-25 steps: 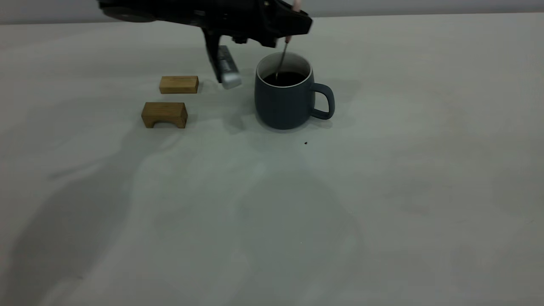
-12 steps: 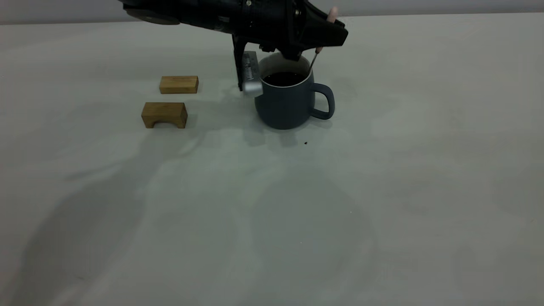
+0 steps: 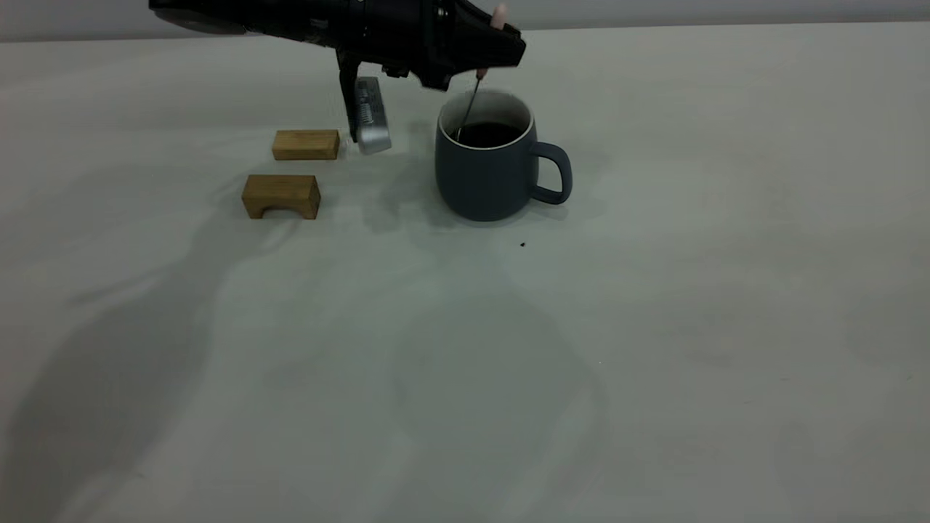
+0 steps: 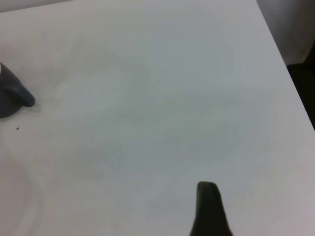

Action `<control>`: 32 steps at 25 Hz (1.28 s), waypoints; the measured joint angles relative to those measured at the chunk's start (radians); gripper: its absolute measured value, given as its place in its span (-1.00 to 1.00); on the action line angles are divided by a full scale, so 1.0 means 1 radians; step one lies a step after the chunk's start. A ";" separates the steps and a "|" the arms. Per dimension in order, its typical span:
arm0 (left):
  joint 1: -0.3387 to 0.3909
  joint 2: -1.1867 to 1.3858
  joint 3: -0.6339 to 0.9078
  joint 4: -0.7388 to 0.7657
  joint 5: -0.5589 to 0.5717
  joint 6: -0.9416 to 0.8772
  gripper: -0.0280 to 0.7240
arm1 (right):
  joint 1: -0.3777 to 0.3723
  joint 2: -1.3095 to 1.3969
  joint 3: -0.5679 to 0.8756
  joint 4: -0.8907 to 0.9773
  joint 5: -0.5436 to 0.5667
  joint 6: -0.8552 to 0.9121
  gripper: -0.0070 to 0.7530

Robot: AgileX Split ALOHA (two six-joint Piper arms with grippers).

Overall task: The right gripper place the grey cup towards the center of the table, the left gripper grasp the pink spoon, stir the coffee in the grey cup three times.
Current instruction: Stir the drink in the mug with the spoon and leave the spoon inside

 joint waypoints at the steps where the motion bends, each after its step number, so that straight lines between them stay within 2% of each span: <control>1: -0.006 0.000 0.000 -0.025 -0.019 0.003 -0.59 | 0.000 0.000 0.000 0.000 0.000 0.000 0.53; 6: -0.072 0.000 0.000 -0.073 -0.093 0.025 -0.59 | 0.000 0.000 0.000 0.000 0.000 0.000 0.53; 9: -0.102 0.000 0.000 -0.071 -0.080 0.025 -0.59 | 0.000 0.000 0.000 0.000 0.000 0.000 0.53; 12: -0.105 0.000 0.000 -0.029 -0.018 0.025 -0.59 | 0.000 0.000 0.000 0.000 0.000 0.000 0.53; 16: -0.086 0.000 0.000 0.114 0.066 0.026 -0.59 | 0.000 0.000 0.000 0.000 0.001 0.000 0.53; 20: -0.040 0.000 0.000 0.222 0.080 0.026 -0.59 | 0.000 0.000 0.000 0.000 0.001 0.000 0.53; 24: -0.004 0.000 0.000 0.235 0.069 0.026 -0.59 | 0.000 0.000 0.000 0.000 0.001 0.000 0.53; 32: -0.001 0.000 0.000 0.236 0.083 0.024 -0.59 | 0.000 0.000 0.000 0.000 0.000 0.000 0.53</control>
